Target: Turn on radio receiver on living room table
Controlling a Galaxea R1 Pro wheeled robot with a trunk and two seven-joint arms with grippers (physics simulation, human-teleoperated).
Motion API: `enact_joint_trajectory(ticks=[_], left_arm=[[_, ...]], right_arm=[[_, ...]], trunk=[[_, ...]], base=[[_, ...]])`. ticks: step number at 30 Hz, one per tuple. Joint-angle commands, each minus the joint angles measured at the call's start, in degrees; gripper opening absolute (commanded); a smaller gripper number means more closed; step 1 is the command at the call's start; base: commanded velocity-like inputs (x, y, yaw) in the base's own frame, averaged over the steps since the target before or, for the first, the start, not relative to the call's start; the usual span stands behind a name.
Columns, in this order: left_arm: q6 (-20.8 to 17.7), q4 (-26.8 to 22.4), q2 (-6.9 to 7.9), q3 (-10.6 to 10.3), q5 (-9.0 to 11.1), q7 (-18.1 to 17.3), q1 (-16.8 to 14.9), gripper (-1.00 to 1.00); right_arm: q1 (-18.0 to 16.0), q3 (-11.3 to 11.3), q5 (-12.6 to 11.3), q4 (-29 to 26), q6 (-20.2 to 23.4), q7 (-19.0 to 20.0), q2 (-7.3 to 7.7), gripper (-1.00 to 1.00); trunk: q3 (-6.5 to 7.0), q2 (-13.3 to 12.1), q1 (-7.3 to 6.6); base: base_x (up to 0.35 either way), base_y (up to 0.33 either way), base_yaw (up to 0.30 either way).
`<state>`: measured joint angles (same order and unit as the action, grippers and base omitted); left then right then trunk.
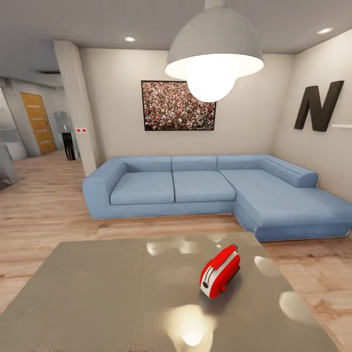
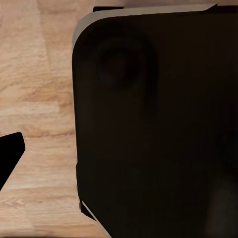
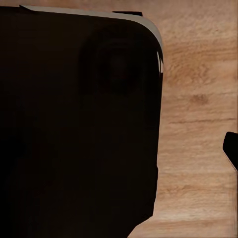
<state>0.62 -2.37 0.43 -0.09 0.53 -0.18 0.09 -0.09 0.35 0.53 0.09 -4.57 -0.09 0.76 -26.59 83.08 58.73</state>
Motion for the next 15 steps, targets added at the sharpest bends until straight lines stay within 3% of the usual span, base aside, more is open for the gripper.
enact_joint_trajectory(ticks=[1, 8, 15], left_arm=[[0.00, 0.00, 0.00, 0.00, 0.00, 0.00, 0.00, 1.00], [0.00, 0.00, 0.00, 0.00, 0.00, 0.00, 0.00, 1.00], [0.00, 0.00, 0.00, 0.00, 0.00, 0.00, 0.00, 1.00]], right_arm=[[0.00, 0.00, 0.00, 0.00, 0.00, 0.00, 0.01, 1.00], [0.00, 0.00, 0.00, 0.00, 0.00, 0.00, 0.03, 1.00], [0.00, 0.00, 0.00, 0.00, 0.00, 0.00, 0.09, 1.00]], trunk=[[0.00, 0.00, 0.00], [0.00, 0.00, 0.00], [0.00, 0.00, 0.00]], base=[[0.000, 0.000, 0.269], [0.000, 0.000, 0.245], [0.000, 0.000, 0.046]])
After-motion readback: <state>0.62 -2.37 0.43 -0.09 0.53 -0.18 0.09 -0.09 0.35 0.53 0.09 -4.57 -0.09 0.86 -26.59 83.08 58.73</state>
